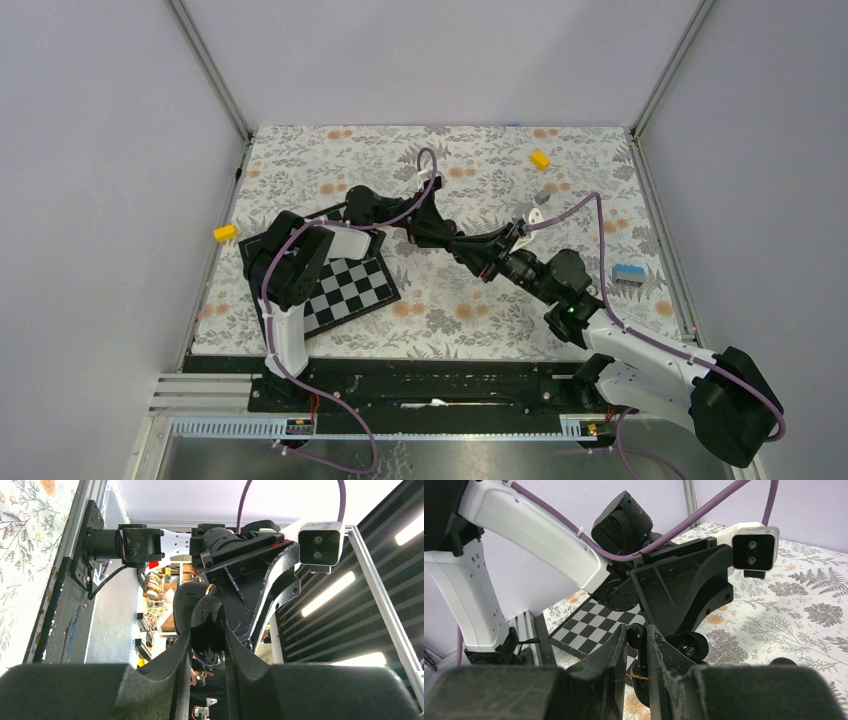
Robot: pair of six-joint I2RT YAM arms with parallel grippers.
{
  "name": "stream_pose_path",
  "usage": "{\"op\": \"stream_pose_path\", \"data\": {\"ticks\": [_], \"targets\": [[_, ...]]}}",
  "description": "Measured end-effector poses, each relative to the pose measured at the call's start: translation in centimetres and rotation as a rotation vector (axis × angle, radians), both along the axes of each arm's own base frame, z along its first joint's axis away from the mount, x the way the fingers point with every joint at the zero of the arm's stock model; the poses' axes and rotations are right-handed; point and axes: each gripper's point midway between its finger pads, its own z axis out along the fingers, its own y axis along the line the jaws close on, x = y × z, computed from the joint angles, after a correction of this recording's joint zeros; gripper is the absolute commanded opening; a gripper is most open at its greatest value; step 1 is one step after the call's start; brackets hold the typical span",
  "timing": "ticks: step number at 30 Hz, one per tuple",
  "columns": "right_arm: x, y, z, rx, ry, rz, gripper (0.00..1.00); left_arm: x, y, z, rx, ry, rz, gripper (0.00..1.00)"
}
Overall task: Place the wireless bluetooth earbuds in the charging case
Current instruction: Insert the left earbud into the left side groove of the charging case.
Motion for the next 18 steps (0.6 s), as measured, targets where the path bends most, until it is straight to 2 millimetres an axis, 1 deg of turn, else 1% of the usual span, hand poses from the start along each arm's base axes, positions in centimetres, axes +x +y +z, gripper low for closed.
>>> {"op": "stream_pose_path", "data": {"ticks": [8,18], "targets": [[-0.23,-0.23,0.57,0.012,-0.014,-0.001,0.03,0.01,-0.01,0.01,0.000,0.000,0.001,0.00],[-0.29,-0.45,0.28,0.005,-0.015,-0.008,0.03,0.01,-0.01,0.01,0.000,0.000,0.001,0.00]]}}
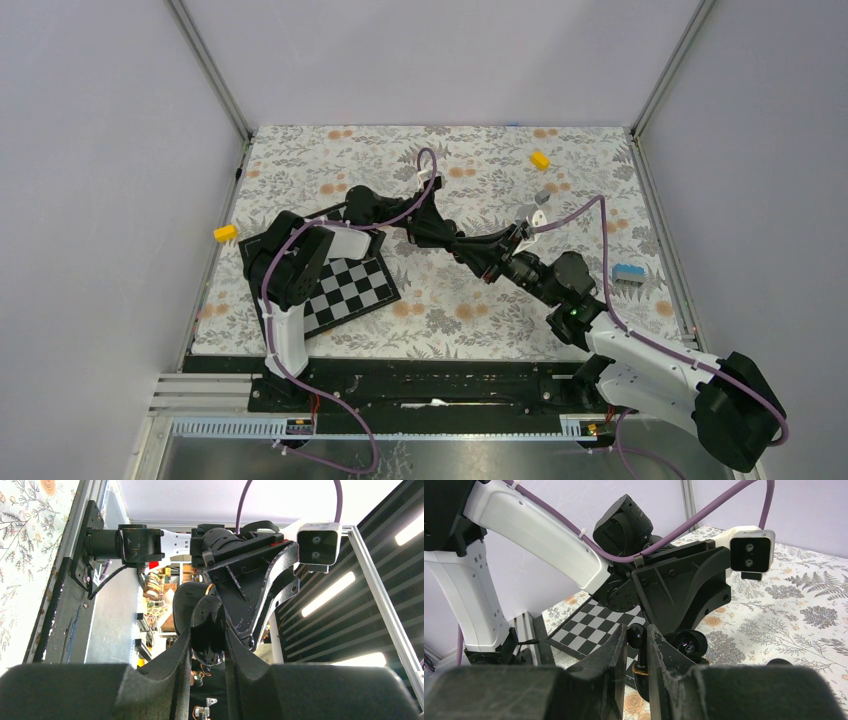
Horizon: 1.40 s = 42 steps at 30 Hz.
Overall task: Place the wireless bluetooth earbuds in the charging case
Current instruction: Insert the left earbud into the left side groove of the charging case.
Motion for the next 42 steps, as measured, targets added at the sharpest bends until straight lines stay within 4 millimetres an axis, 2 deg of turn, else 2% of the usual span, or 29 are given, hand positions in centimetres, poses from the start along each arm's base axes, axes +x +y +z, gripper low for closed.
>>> {"op": "stream_pose_path", "data": {"ticks": [11,21,42], "targets": [[0.40,0.33,-0.79,-0.013,0.013,-0.001,0.03,-0.06,-0.03,-0.01,0.001,0.000,-0.003,0.00],[0.57,0.47,-0.67,-0.006,0.004,-0.002,0.03,0.01,0.01,0.00,0.000,0.000,0.000,0.00],[-0.38,-0.44,-0.75,-0.011,0.001,-0.004,0.03,-0.03,-0.03,0.01,-0.001,-0.001,-0.001,0.00]]}}
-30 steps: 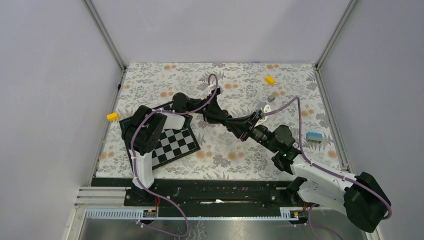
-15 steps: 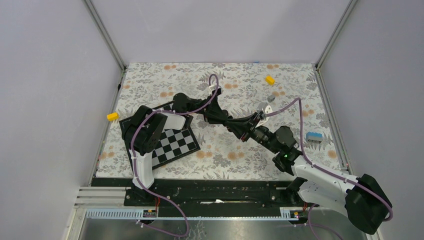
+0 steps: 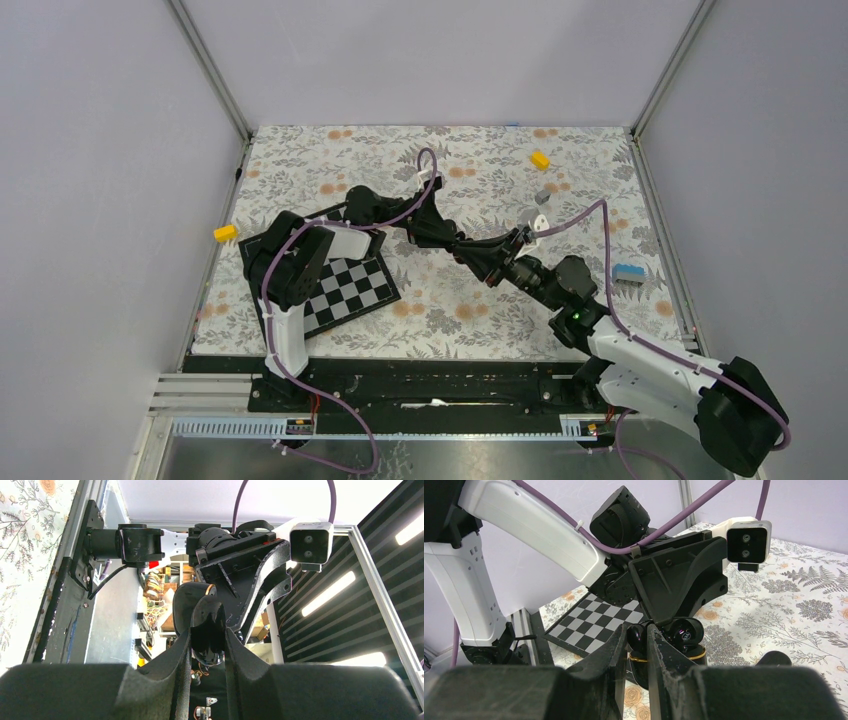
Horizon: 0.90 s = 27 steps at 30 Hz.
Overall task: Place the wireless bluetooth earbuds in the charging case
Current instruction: Insert the left earbud into the left side groove of the charging case.
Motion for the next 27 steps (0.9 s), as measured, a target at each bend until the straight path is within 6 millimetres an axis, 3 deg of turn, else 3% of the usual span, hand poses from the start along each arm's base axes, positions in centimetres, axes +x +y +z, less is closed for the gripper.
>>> {"op": "stream_pose_path", "data": {"ticks": [27], "targets": [[0.55,0.71,-0.42,-0.033,0.015,0.010,0.01,0.50,0.40,-0.07,0.000,-0.004,0.014,0.00]]}}
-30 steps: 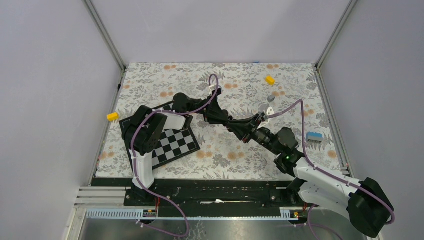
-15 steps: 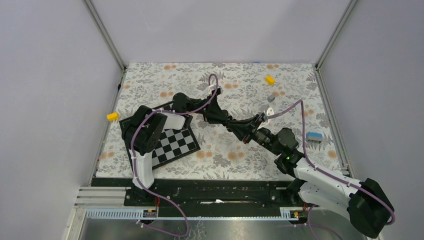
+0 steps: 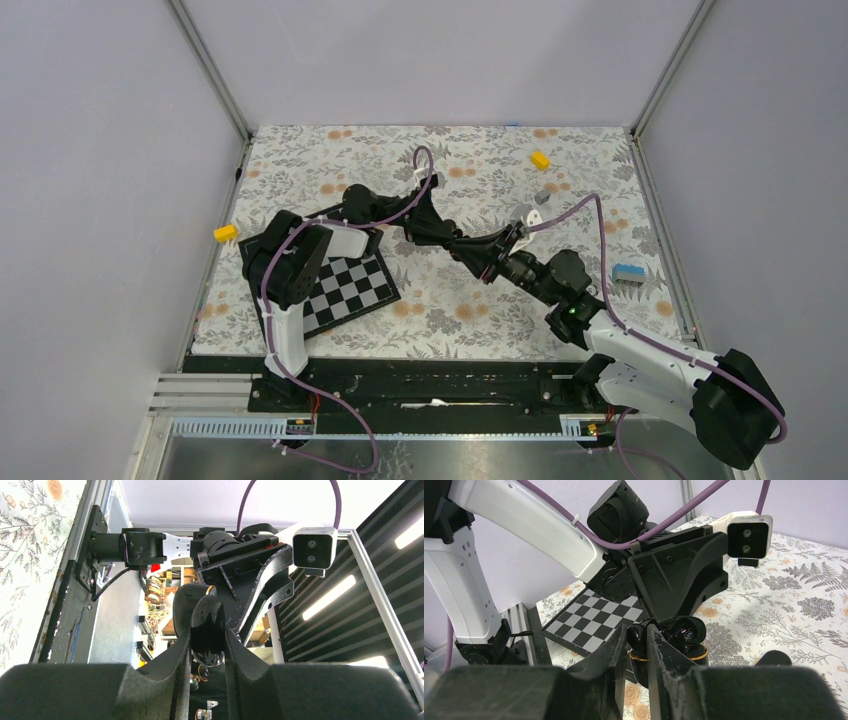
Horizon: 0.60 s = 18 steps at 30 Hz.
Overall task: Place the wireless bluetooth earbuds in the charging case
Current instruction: Insert the left earbud into the left side groove of the charging case.
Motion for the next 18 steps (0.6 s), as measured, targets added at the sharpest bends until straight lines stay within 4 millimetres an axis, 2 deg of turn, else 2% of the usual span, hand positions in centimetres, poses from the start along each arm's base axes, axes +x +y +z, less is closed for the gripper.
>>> {"op": "stream_pose_path", "data": {"ticks": [18], "targets": [[0.09,0.13,-0.20,-0.106,-0.006,0.012,0.00,0.32,0.17,-0.08,0.000,-0.001,0.009,0.00]]}}
